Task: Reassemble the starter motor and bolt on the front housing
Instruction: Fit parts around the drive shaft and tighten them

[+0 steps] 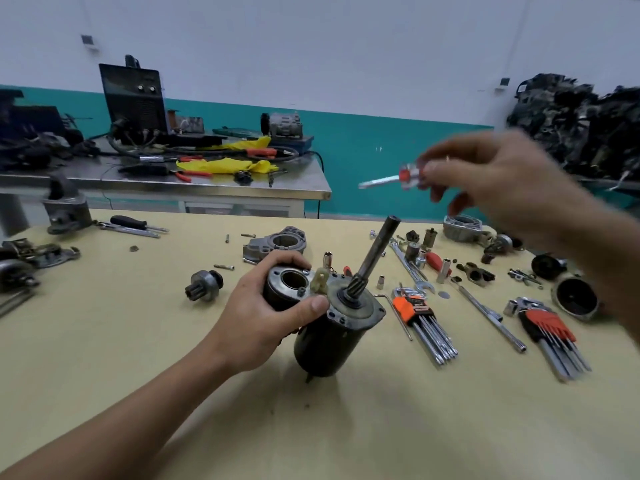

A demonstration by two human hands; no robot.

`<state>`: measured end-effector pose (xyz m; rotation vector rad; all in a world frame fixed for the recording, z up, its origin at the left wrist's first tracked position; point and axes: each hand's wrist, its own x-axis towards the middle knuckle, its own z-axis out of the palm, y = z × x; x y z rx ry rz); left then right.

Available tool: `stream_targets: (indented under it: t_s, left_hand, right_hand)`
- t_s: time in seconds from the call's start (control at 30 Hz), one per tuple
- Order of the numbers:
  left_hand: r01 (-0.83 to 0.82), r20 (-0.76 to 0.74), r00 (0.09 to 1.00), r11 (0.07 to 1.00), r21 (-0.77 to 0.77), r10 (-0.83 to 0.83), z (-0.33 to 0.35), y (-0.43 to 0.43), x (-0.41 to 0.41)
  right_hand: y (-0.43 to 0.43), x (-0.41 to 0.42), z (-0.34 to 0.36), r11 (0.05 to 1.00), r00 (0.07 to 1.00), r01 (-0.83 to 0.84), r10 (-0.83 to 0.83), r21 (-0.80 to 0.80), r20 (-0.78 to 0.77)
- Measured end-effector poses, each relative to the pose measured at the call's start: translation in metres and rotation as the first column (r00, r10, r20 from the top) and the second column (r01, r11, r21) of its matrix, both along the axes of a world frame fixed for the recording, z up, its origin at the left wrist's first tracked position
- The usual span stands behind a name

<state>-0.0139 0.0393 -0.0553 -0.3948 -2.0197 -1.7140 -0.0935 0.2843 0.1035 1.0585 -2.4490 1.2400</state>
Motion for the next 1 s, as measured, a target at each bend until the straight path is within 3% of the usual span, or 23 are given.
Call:
stream_targets:
  t_s: [0.1,0.17,0.27,1.0]
  left_hand:
    - [0.004,-0.001,1.0,1.0,-0.011,-0.004,0.0,0.002,0.0]
    - [0.017,0.011,1.0,1.0,0.003,-0.017,0.0,0.002,-0.001]
    - [0.024,0.004,1.0,1.0,0.006,-0.024,-0.001,0.001,-0.002]
    - [0.061,-0.018,0.998,0.998,0.013,-0.061,0.001,0.004,0.0]
  right_hand:
    - [-0.009,0.039,0.039,0.922,0.948,-0.251,0.296,0.296,-0.116]
    - [-0.025,0.052,0.041,0.831,0.916,-0.228,0.36,0.507,-0.178]
    - [-0.046,0.054,0.03,0.748,0.89,-0.147,0.385,0.647,-0.243]
    - [-0.061,0.048,0.018,0.687,0.859,-0.075,0.413,0.723,-0.303]
